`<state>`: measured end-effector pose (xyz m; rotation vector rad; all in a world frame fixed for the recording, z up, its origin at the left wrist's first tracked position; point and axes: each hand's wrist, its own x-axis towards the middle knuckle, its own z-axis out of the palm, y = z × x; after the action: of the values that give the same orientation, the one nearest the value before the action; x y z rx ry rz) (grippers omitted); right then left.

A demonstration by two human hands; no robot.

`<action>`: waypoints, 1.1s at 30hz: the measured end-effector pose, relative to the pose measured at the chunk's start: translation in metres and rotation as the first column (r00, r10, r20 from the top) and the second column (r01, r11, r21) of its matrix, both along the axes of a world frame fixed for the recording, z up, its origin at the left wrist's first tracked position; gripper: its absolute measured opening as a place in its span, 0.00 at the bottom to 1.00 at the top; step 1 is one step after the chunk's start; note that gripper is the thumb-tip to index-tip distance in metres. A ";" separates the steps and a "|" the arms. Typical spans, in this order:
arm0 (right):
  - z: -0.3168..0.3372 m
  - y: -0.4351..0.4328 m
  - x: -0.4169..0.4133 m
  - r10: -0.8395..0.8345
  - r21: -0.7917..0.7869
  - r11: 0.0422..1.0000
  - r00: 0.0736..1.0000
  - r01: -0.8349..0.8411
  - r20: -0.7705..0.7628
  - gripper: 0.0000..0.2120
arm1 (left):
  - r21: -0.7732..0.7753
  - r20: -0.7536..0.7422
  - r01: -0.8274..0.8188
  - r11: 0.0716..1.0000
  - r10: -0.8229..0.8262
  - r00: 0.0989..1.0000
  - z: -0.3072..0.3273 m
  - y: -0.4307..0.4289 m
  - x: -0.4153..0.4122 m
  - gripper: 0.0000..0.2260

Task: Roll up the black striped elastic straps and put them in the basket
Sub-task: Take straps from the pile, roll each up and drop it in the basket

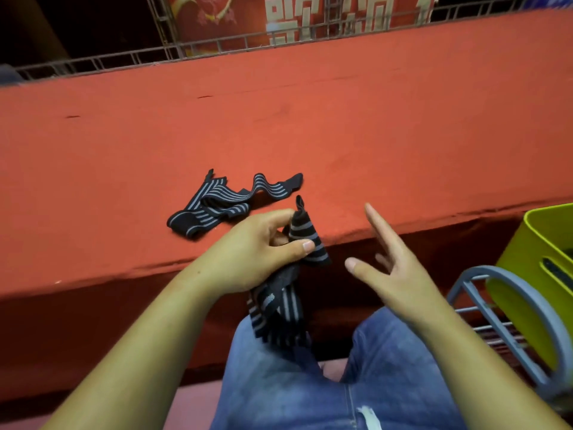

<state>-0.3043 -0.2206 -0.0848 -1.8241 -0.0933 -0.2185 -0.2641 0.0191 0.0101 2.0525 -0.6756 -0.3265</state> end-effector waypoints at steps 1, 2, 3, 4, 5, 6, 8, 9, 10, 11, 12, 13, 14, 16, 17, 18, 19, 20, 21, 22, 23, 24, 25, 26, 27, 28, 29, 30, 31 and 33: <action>0.014 0.002 -0.001 0.072 -0.019 0.997 0.996 -0.071 0.045 0.37 | 0.030 0.012 0.027 0.999 -0.028 1.000 0.002 0.000 -0.003 0.09; 0.025 0.005 0.000 0.151 -0.048 0.988 0.987 -0.149 0.054 0.34 | 0.058 0.020 0.061 0.996 -0.063 0.998 0.002 0.001 -0.004 0.09; 0.033 0.009 0.001 0.227 -0.079 0.971 0.974 -0.224 0.028 0.31 | 0.081 0.024 0.096 0.992 -0.098 0.995 0.002 0.001 -0.007 0.09; 0.038 0.014 0.002 0.290 -0.112 0.951 0.957 -0.288 0.001 0.28 | 0.097 0.033 0.124 0.987 -0.128 0.991 0.003 0.001 -0.010 0.09; 0.041 0.020 0.003 0.333 -0.126 0.935 0.943 -0.332 -0.014 0.24 | 0.106 0.047 0.131 0.986 -0.136 0.990 0.004 0.000 -0.012 0.10; 0.040 0.024 0.003 0.354 -0.112 0.929 0.935 -0.354 -0.016 0.21 | 0.104 0.052 0.139 0.985 -0.145 0.988 0.004 -0.001 -0.014 0.11; 0.039 0.028 0.001 0.355 -0.013 0.935 0.935 -0.355 -0.001 0.11 | 0.109 0.042 0.146 0.983 -0.151 0.988 0.005 -0.001 -0.017 0.09; 0.039 0.029 -0.002 0.348 0.035 0.937 0.937 -0.348 -0.002 0.07 | 0.110 0.045 0.147 0.983 -0.153 0.987 0.006 0.001 -0.019 0.08; 0.038 0.028 -0.002 0.334 0.049 0.941 0.943 -0.333 0.001 0.07 | 0.111 0.052 0.132 0.985 -0.138 0.989 0.006 0.003 -0.018 0.06; 0.039 0.028 -0.002 0.314 0.029 0.949 0.950 -0.314 0.006 0.10 | 0.106 0.060 0.096 0.990 -0.103 0.993 0.004 0.005 -0.016 0.05; 0.038 0.027 -0.001 0.293 -0.008 0.956 0.956 -0.293 0.012 0.13 | 0.102 0.062 0.051 0.993 -0.058 0.996 0.001 0.008 -0.014 0.05; 0.039 0.026 -0.001 0.273 -0.034 0.962 0.962 -0.273 0.011 0.14 | 0.089 0.050 0.009 0.996 -0.014 0.999 -0.001 0.010 -0.013 0.05; 0.039 0.024 -0.001 0.246 -0.054 0.968 0.969 -0.245 0.013 0.12 | 0.080 0.041 -0.021 0.997 0.018 0.999 -0.003 0.010 -0.013 0.05; 0.038 0.019 -0.001 0.173 -0.056 0.983 0.985 -0.172 0.016 0.06 | 0.089 0.068 -0.084 0.993 0.078 0.995 -0.011 0.009 -0.014 0.04; 0.037 0.015 -0.001 0.138 -0.025 0.990 0.990 -0.138 0.010 0.04 | 0.088 0.095 -0.137 0.987 0.129 0.987 -0.016 0.009 -0.014 0.04; 0.034 0.011 -0.001 0.104 0.027 0.994 0.995 -0.104 0.003 0.06 | 0.077 0.129 -0.198 0.977 0.187 0.974 -0.021 0.010 -0.013 0.04; 0.031 0.006 -0.002 0.074 0.088 0.993 0.997 -0.073 -0.013 0.07 | 0.052 0.162 -0.266 0.963 0.255 0.953 -0.027 0.012 -0.010 0.03; 0.028 0.003 -0.002 0.062 0.151 0.987 0.998 -0.057 -0.030 0.08 | 0.017 0.180 -0.327 0.945 0.319 0.930 -0.032 0.014 -0.008 0.03; 0.027 0.001 -0.002 0.064 0.215 0.975 0.997 -0.052 -0.045 0.09 | -0.026 0.186 -0.381 0.924 0.379 0.907 -0.035 0.014 -0.005 0.03; 0.024 0.000 -0.004 0.082 0.282 0.957 0.995 -0.062 -0.059 0.09 | -0.067 0.170 -0.419 0.906 0.424 0.890 -0.039 0.014 -0.005 0.04; 0.023 0.000 -0.004 0.104 0.329 0.941 0.992 -0.077 -0.067 0.10 | -0.108 0.157 -0.451 0.886 0.463 0.872 -0.042 0.013 -0.003 0.05; 0.020 0.000 -0.006 0.121 0.350 0.932 0.990 -0.090 -0.069 0.11 | -0.147 0.141 -0.472 0.869 0.491 0.860 -0.044 0.011 -0.004 0.06; 0.019 0.001 -0.006 0.129 0.362 0.928 0.989 -0.094 -0.072 0.11 | -0.184 0.123 -0.492 0.851 0.516 0.847 -0.046 0.008 -0.004 0.07; 0.017 0.002 -0.008 0.131 0.366 0.926 0.988 -0.093 -0.080 0.13 | -0.216 0.101 -0.503 0.837 0.532 0.841 -0.047 0.004 -0.005 0.08; 0.016 0.004 -0.009 0.126 0.371 0.925 0.988 -0.085 -0.090 0.14 | -0.242 0.075 -0.517 0.821 0.547 0.834 -0.050 0.001 -0.004 0.09; 0.015 0.006 -0.011 0.114 0.376 0.924 0.989 -0.071 -0.094 0.16 | -0.268 0.045 -0.527 0.806 0.557 0.829 -0.051 -0.003 -0.004 0.10; 0.014 0.008 -0.013 0.090 0.387 0.921 0.991 -0.046 -0.096 0.16 | -0.297 0.010 -0.535 0.791 0.563 0.826 -0.053 -0.007 -0.005 0.11; 0.012 0.012 -0.015 0.066 0.407 0.913 0.993 -0.021 -0.095 0.16 | -0.327 -0.030 -0.542 0.774 0.564 0.825 -0.053 -0.010 -0.006 0.12; 0.012 0.016 -0.017 0.049 0.431 0.903 0.995 -0.004 -0.092 0.15 | -0.351 -0.071 -0.546 0.761 0.560 0.826 -0.054 -0.014 -0.007 0.13; 0.012 0.024 -0.020 0.038 0.461 0.888 0.997 -0.002 -0.069 0.10 | -0.389 -0.139 -0.550 0.739 0.543 0.828 -0.052 -0.022 -0.011 0.12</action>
<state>-0.3248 -0.1961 -0.0727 -1.3524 -0.0041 -0.1412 -0.2753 -0.0028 -0.0421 1.7287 -0.0817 0.1418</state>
